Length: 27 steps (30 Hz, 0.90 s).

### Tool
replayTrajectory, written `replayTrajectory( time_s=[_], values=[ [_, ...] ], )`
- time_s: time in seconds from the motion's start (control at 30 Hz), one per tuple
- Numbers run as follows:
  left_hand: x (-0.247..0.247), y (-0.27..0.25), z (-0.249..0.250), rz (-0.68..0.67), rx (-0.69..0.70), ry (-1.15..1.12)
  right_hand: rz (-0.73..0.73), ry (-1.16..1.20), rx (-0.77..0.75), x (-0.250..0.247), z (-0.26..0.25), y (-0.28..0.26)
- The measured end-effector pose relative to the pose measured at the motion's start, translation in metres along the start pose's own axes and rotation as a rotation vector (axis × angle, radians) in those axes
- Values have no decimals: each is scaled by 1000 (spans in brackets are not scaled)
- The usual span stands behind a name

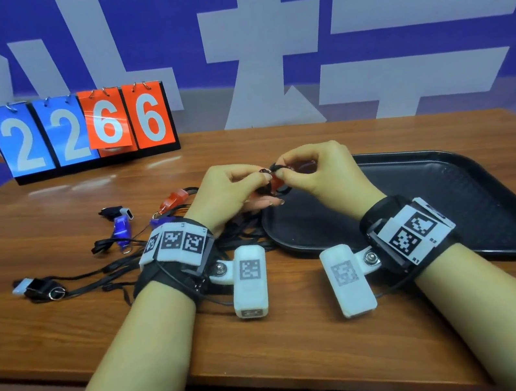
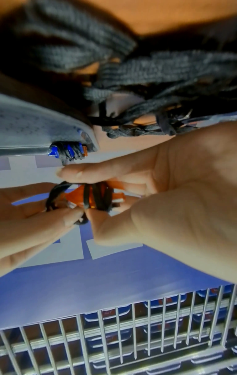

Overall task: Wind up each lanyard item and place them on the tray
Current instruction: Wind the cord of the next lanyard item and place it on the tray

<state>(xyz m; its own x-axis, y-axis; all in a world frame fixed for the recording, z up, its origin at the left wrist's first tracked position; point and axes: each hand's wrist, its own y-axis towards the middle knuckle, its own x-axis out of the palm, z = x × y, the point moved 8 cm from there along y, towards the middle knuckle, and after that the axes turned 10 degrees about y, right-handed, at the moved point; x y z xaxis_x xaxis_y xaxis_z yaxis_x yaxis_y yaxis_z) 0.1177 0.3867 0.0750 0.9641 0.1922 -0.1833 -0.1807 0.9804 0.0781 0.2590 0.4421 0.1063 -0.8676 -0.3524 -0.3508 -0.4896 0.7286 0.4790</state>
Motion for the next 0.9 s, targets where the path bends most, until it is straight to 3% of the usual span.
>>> replayTrajectory(
  time_s=[0.23, 0.4, 0.6, 0.9],
  values=[
    [0, 1, -5, 45, -63, -132, 114, 174, -68, -14, -11, 0],
    [-4, 3, -4, 85, -40, -47, 80, 198, -26, -13, -6, 1],
    [-10, 6, -3, 107, 47, 47, -115, 113, 42, 3, 0, 2],
    [-11, 6, 5, 82, 177, 199, -79, 97, 80, 0, 8, 3]
  ],
)
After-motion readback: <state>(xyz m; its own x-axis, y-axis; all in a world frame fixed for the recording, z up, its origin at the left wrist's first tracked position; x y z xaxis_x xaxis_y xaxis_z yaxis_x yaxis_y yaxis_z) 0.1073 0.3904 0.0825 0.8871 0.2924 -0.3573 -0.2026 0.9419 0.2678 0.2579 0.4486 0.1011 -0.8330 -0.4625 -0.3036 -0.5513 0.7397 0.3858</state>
